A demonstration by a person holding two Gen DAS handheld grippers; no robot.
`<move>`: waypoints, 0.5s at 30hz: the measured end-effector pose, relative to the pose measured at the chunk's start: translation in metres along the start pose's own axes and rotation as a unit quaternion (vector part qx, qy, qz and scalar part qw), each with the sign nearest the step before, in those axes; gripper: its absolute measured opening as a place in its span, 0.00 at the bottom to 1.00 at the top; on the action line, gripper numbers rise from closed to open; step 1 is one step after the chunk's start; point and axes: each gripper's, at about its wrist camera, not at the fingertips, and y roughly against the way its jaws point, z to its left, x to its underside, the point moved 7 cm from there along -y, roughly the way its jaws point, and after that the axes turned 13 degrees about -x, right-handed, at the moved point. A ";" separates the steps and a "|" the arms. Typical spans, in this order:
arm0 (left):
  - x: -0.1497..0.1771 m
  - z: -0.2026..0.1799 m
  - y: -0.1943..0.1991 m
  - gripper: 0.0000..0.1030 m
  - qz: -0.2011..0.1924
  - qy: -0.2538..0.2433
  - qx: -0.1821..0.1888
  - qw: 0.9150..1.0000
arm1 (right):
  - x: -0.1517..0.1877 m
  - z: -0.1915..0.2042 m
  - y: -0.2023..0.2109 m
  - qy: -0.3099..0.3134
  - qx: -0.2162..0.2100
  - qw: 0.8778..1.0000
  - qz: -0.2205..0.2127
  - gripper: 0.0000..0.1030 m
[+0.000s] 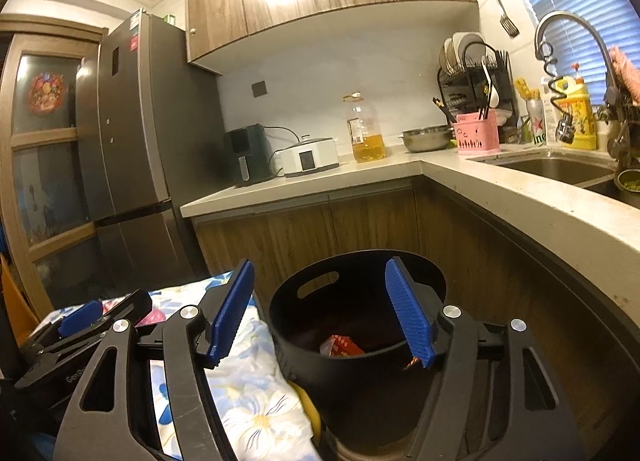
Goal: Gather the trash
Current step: 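Move both tools back over the table toward the red cups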
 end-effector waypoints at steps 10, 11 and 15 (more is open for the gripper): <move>0.009 0.044 0.034 0.86 -0.006 0.004 -0.034 0.999 | 0.019 0.043 0.022 0.008 -0.022 1.000 0.012 0.65; 0.009 0.049 0.038 0.86 -0.008 0.004 -0.038 0.999 | 0.020 0.046 0.023 0.008 -0.024 1.000 0.012 0.65; 0.012 0.067 0.047 0.86 -0.007 0.008 -0.048 0.999 | 0.026 0.063 0.027 0.009 -0.037 0.999 0.014 0.65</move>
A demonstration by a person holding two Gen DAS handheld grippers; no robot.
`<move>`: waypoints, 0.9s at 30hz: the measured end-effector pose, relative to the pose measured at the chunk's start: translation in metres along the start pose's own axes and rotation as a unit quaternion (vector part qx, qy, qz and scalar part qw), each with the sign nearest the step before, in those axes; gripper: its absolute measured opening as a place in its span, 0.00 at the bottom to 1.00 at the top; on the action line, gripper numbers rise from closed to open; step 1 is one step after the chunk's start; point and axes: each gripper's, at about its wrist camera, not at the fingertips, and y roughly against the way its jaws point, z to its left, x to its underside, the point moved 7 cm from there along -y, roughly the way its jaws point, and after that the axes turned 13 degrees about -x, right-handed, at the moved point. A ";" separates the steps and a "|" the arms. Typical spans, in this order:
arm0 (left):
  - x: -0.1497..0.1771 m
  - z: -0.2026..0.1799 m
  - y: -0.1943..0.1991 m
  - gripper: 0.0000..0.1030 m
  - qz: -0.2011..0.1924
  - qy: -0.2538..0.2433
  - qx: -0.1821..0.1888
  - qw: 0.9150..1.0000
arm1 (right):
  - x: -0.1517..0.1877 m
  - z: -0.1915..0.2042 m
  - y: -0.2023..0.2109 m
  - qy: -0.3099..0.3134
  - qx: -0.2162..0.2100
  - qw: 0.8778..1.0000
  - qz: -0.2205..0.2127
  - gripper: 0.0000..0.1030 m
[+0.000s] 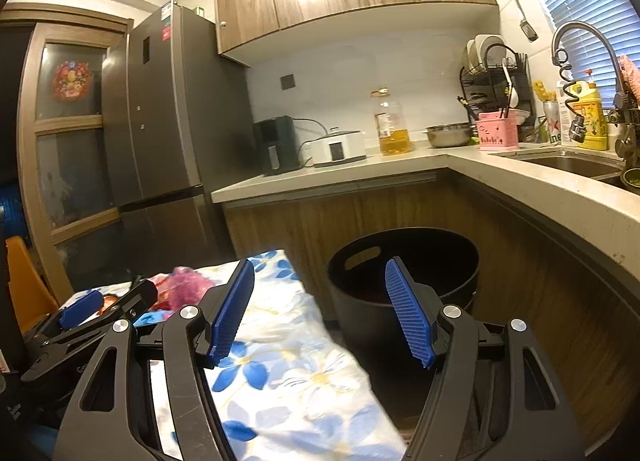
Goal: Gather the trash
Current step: 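Move both tools back over the table toward the red cups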
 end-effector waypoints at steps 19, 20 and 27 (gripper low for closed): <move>0.025 0.107 0.011 0.86 0.004 0.015 -0.093 0.996 | 0.027 0.064 -0.017 0.009 -0.062 0.998 0.027 0.65; 0.029 0.116 0.011 0.86 0.005 0.019 -0.098 0.995 | 0.029 0.067 -0.019 0.008 -0.065 0.997 0.030 0.65; 0.048 0.157 0.000 0.86 0.025 0.027 -0.117 0.992 | 0.048 0.088 -0.033 0.006 -0.091 0.994 0.053 0.65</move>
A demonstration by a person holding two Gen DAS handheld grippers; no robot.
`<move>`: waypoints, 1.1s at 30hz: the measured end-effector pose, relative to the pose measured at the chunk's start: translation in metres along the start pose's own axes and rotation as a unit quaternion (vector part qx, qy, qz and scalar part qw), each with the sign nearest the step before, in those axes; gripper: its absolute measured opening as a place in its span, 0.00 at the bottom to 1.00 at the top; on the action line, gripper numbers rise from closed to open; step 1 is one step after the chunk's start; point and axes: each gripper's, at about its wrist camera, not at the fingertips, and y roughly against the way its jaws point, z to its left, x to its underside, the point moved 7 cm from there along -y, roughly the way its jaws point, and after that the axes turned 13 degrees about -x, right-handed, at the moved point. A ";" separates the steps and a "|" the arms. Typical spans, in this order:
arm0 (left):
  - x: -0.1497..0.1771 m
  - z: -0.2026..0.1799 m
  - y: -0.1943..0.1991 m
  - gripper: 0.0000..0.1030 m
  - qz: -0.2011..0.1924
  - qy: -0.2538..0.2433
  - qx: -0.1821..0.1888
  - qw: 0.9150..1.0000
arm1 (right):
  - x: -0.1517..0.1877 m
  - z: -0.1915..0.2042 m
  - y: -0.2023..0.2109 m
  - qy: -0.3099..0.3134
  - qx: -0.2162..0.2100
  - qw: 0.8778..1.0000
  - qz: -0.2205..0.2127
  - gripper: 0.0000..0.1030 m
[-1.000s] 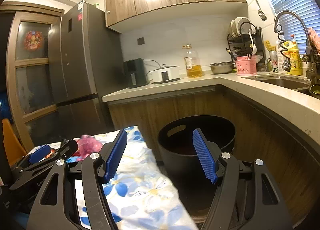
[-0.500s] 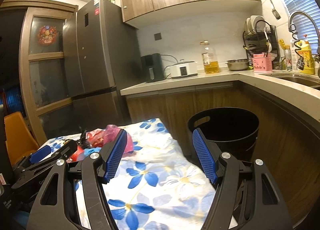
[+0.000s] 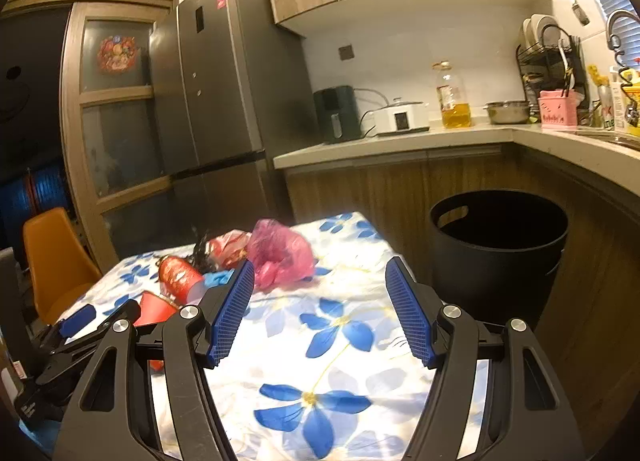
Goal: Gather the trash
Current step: 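Move both tools back over the table toward the red cups, then grasp the tall red cup with the left tool while the right tool grasps the purple glove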
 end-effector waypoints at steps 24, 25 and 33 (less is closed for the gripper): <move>0.035 0.004 -0.067 0.52 0.115 -0.015 0.062 0.991 | 0.030 0.040 -0.057 0.014 -0.039 0.997 0.060 0.65; 0.035 0.004 -0.067 0.51 0.115 -0.014 0.065 0.991 | 0.032 0.041 -0.059 0.015 -0.041 0.997 0.062 0.65; 0.035 0.018 -0.050 0.48 0.108 -0.021 0.081 0.991 | 0.046 0.057 -0.082 0.020 -0.063 0.994 0.089 0.65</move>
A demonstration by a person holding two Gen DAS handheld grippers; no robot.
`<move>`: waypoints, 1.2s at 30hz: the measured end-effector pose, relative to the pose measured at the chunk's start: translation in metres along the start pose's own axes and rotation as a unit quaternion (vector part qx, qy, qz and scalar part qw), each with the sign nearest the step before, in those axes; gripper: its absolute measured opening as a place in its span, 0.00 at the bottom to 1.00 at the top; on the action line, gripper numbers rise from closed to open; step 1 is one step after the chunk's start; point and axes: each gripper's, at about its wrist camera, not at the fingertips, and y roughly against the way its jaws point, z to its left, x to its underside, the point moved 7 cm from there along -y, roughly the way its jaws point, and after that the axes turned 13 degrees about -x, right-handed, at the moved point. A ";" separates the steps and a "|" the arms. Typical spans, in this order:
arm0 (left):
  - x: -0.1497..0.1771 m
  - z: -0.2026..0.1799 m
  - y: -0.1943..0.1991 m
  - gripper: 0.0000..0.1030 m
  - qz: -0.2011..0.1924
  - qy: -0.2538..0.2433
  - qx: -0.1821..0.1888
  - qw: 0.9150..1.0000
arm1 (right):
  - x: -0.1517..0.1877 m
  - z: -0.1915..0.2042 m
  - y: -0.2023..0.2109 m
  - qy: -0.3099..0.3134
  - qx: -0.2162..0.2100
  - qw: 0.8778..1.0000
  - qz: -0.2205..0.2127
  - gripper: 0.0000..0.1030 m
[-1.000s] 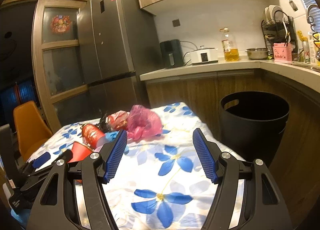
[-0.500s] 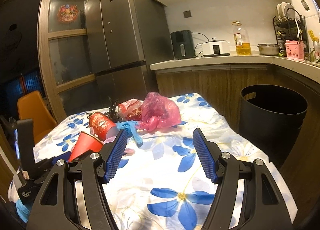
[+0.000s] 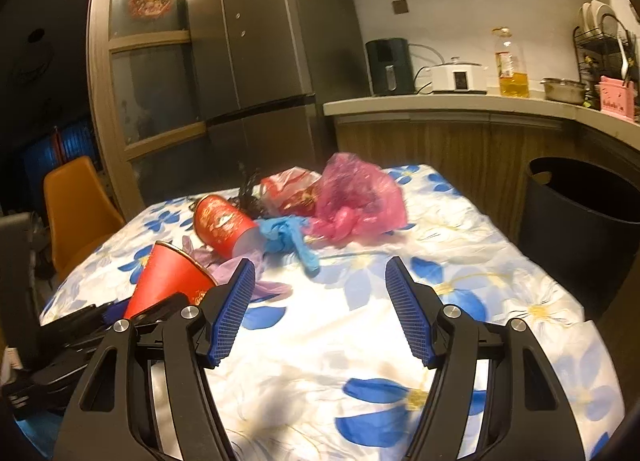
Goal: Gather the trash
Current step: 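Grasp the tall red cup with the left tool while the right tool grasps the purple glove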
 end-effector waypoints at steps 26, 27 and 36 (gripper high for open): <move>0.019 0.055 0.031 0.49 -0.002 -0.006 0.003 1.000 | 0.034 0.046 -0.107 -0.016 -0.111 0.986 0.122 0.48; 0.019 0.056 0.031 0.49 -0.002 -0.004 0.002 1.000 | 0.036 0.047 -0.108 -0.015 -0.114 0.985 0.126 0.36; 0.014 0.059 0.038 0.49 -0.011 0.004 0.003 1.000 | 0.025 0.058 -0.087 0.019 -0.112 0.989 0.093 0.02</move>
